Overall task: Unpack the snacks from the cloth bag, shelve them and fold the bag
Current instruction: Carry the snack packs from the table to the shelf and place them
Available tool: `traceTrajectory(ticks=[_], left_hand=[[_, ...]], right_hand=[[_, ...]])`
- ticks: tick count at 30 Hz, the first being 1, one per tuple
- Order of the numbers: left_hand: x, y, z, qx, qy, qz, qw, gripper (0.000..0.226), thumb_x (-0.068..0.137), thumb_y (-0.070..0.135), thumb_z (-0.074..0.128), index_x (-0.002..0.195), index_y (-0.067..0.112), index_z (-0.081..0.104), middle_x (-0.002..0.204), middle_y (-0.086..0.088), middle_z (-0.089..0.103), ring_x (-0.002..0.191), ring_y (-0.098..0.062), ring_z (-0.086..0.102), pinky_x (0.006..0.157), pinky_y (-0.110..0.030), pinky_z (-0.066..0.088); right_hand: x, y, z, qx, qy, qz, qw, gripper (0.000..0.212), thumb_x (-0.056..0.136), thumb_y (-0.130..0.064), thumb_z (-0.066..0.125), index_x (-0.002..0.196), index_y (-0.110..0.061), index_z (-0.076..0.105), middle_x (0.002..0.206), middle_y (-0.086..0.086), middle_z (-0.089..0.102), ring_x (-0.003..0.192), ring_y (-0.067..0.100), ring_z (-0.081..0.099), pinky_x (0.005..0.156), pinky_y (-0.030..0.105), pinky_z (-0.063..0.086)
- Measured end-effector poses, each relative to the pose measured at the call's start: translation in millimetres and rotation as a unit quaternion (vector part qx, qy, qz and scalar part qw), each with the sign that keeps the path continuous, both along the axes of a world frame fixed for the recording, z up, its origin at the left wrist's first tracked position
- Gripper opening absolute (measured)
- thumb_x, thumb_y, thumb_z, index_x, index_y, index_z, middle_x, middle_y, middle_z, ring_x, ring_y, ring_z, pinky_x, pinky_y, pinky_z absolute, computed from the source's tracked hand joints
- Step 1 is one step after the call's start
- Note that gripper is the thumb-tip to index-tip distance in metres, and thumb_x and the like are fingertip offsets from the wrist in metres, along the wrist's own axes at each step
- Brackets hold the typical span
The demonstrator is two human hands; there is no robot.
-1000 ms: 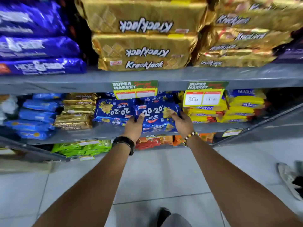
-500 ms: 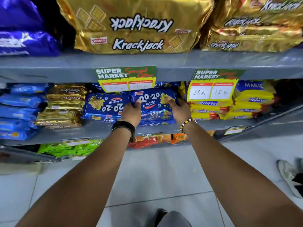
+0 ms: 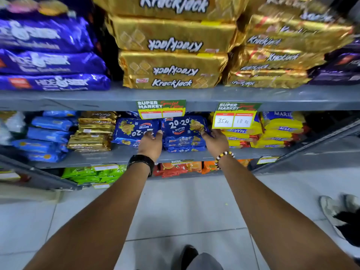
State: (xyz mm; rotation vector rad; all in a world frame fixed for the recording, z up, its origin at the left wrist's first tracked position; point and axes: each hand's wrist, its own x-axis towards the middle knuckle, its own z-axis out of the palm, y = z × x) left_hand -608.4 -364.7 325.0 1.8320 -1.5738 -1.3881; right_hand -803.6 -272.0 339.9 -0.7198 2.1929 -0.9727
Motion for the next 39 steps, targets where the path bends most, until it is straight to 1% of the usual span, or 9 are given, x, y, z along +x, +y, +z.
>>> traceTrajectory(ticks=[4, 7, 12, 15, 20, 25, 31, 34, 39], left_hand=[[33.2, 25.5, 50.4, 0.04, 0.021, -0.017, 0.999, 0.06, 0.097, 0.05, 0.051, 0.142, 0.011, 0.046, 0.145, -0.01, 0.052, 0.127, -0.034, 0.053, 0.106, -0.041, 0.042], [69.4, 46.0, 114.8, 0.046, 0.03, 0.0, 0.999, 0.057, 0.096, 0.052, 0.05, 0.138, 0.013, 0.054, 0.142, -0.012, 0.055, 0.125, -0.033, 0.054, 0.107, -0.041, 0.042], [137.6, 83.1, 214.0, 0.065, 0.009, 0.049, 0.997, 0.048, 0.101, 0.052, 0.043, 0.12, 0.011, 0.061, 0.116, -0.011, 0.059, 0.107, -0.028, 0.057, 0.081, -0.026, 0.033], [202.4, 100.8, 256.7, 0.053, -0.001, 0.086, 0.995, 0.065, 0.088, 0.069, 0.041, 0.112, 0.014, 0.066, 0.115, -0.015, 0.068, 0.112, -0.032, 0.062, 0.091, -0.031, 0.044], [325.3, 136.8, 331.6, 0.026, -0.014, 0.167, 0.986, 0.068, 0.087, 0.071, 0.039, 0.105, 0.011, 0.066, 0.112, -0.017, 0.065, 0.107, -0.031, 0.06, 0.092, -0.035, 0.043], [468.8, 188.7, 374.4, -0.03, -0.002, 0.254, 0.967, 0.061, 0.092, 0.063, 0.044, 0.108, 0.01, 0.068, 0.112, -0.01, 0.068, 0.11, -0.027, 0.062, 0.088, -0.031, 0.042], [625.1, 285.0, 415.9, -0.051, -0.02, 0.352, 0.934, 0.057, 0.102, 0.053, 0.039, 0.134, 0.01, 0.058, 0.14, -0.008, 0.056, 0.128, -0.028, 0.052, 0.101, -0.032, 0.038], [680.0, 329.9, 419.0, -0.062, -0.021, 0.403, 0.913, 0.053, 0.099, 0.055, 0.038, 0.12, 0.014, 0.065, 0.129, -0.007, 0.063, 0.121, -0.029, 0.057, 0.104, -0.038, 0.041], [752.4, 398.3, 401.1, -0.06, 0.003, 0.502, 0.863, 0.04, 0.102, 0.047, 0.044, 0.113, 0.017, 0.068, 0.107, -0.007, 0.066, 0.094, -0.022, 0.059, 0.089, -0.036, 0.047]], right_hand=[[18.1, 23.0, 42.8, 0.029, 0.008, 0.022, 0.999, 0.018, 0.09, -0.042, 0.062, 0.097, -0.026, 0.06, 0.099, 0.007, 0.056, 0.094, 0.027, 0.056, 0.079, 0.035, 0.045], [49.6, 35.1, 101.2, 0.046, 0.009, 0.098, 0.994, 0.036, 0.094, -0.035, 0.059, 0.123, -0.013, 0.059, 0.086, 0.009, 0.062, 0.087, 0.028, 0.062, 0.077, 0.036, 0.048], [123.9, 46.1, 186.8, 0.052, -0.049, 0.225, 0.972, 0.039, 0.092, -0.042, 0.06, 0.122, -0.018, 0.057, 0.112, -0.002, 0.057, 0.107, 0.019, 0.058, 0.09, 0.03, 0.037], [187.1, 38.7, 234.6, 0.043, -0.074, 0.274, 0.958, 0.059, 0.093, -0.033, 0.063, 0.143, -0.01, 0.043, 0.137, 0.007, 0.053, 0.13, 0.022, 0.05, 0.105, 0.035, 0.039], [304.6, 12.5, 292.8, 0.011, -0.056, 0.371, 0.927, 0.032, 0.092, -0.02, 0.064, 0.12, -0.005, 0.058, 0.107, 0.008, 0.067, 0.094, 0.021, 0.06, 0.07, 0.023, 0.044], [442.1, 3.0, 326.1, 0.007, -0.014, 0.468, 0.884, 0.052, 0.093, -0.027, 0.063, 0.137, -0.001, 0.051, 0.135, 0.011, 0.057, 0.118, 0.018, 0.054, 0.105, 0.034, 0.036], [617.7, 38.3, 355.3, -0.018, 0.004, 0.573, 0.819, 0.044, 0.096, -0.023, 0.044, 0.132, 0.0, 0.055, 0.133, 0.02, 0.057, 0.123, 0.031, 0.054, 0.101, 0.031, 0.04], [688.3, 46.1, 343.9, -0.004, -0.02, 0.604, 0.797, 0.046, 0.093, -0.019, 0.058, 0.134, 0.001, 0.052, 0.118, 0.021, 0.065, 0.103, 0.022, 0.059, 0.099, 0.039, 0.044], [790.2, 71.2, 356.2, -0.004, -0.008, 0.68, 0.734, 0.05, 0.091, -0.022, 0.065, 0.136, -0.003, 0.051, 0.13, 0.017, 0.061, 0.118, 0.026, 0.057, 0.094, 0.029, 0.041]])
